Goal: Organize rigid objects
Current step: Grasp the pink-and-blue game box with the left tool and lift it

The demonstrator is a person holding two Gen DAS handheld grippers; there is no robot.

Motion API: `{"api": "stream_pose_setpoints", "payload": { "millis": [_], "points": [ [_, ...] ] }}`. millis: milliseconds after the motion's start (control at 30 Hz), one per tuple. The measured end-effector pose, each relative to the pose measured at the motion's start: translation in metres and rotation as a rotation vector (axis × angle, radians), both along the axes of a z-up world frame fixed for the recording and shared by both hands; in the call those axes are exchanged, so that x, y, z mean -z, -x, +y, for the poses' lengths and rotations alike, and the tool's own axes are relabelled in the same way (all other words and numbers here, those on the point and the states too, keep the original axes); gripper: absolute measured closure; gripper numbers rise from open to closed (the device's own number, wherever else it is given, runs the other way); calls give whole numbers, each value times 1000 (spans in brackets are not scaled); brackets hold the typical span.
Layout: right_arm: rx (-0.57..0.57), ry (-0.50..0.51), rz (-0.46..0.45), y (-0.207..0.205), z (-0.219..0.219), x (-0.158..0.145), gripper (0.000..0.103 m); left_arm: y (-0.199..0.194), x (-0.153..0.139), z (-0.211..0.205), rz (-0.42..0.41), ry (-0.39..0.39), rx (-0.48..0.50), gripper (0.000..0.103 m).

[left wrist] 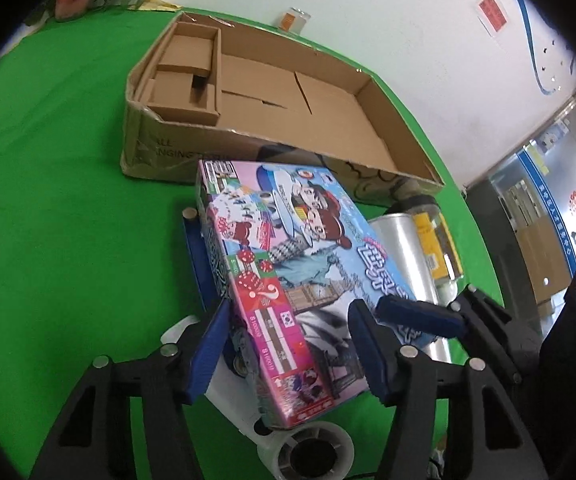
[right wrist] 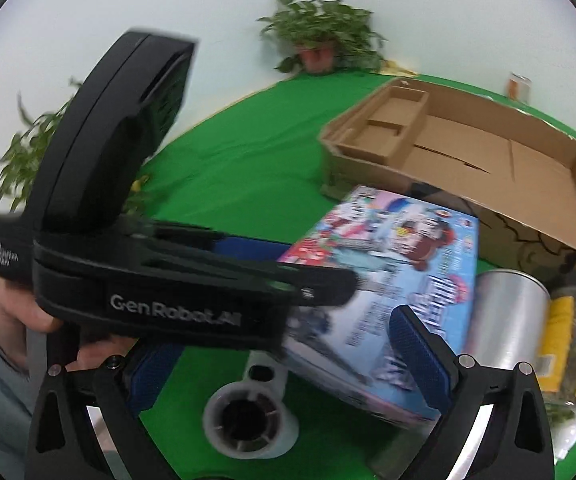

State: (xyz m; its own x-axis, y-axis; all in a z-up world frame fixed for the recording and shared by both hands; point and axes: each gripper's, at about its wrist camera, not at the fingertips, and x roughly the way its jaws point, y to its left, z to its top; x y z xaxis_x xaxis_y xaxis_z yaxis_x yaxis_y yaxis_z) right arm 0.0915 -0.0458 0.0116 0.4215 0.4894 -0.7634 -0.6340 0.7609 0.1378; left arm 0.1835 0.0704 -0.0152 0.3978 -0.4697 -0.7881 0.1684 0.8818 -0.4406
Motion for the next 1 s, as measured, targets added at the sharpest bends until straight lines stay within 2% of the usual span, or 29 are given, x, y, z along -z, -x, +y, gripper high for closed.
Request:
{"api": "stream_pose_setpoints", "payload": {
  "millis": [33, 133, 233, 300, 433, 533, 800, 933, 1000],
  "points": [
    [11, 11, -3, 0, 0, 0, 4, -3, 4, 2, 14, -5, -18, 40],
    [86, -26, 37, -11, -23, -5, 4, -14, 13, 18, 54, 61, -64, 40],
    [173, -20, 51, -27, -52, -11, 3, -24, 19, 23, 79, 94, -62, 39],
    [204, -30, 124, -46, -62, -3, 3, -27, 22, 23, 83, 96, -52, 39],
    [181, -17, 185, -61, -55, 12, 9, -34, 25, 16, 109, 102, -26, 36],
    [177, 22, 191, -63, -37, 23, 3, -36, 26, 15, 116, 96, -29, 34],
    [222, 38, 205, -71, -28, 34, 0, -33, 24, 10, 67, 57, -48, 34],
    [245, 62, 166, -64, -22, 34, 0, -26, 16, 2, 0, 9, -62, 34],
    [264, 41, 150, -59, -22, 32, 0, -19, 7, -3, -50, -32, -75, 34]
  ]
}}
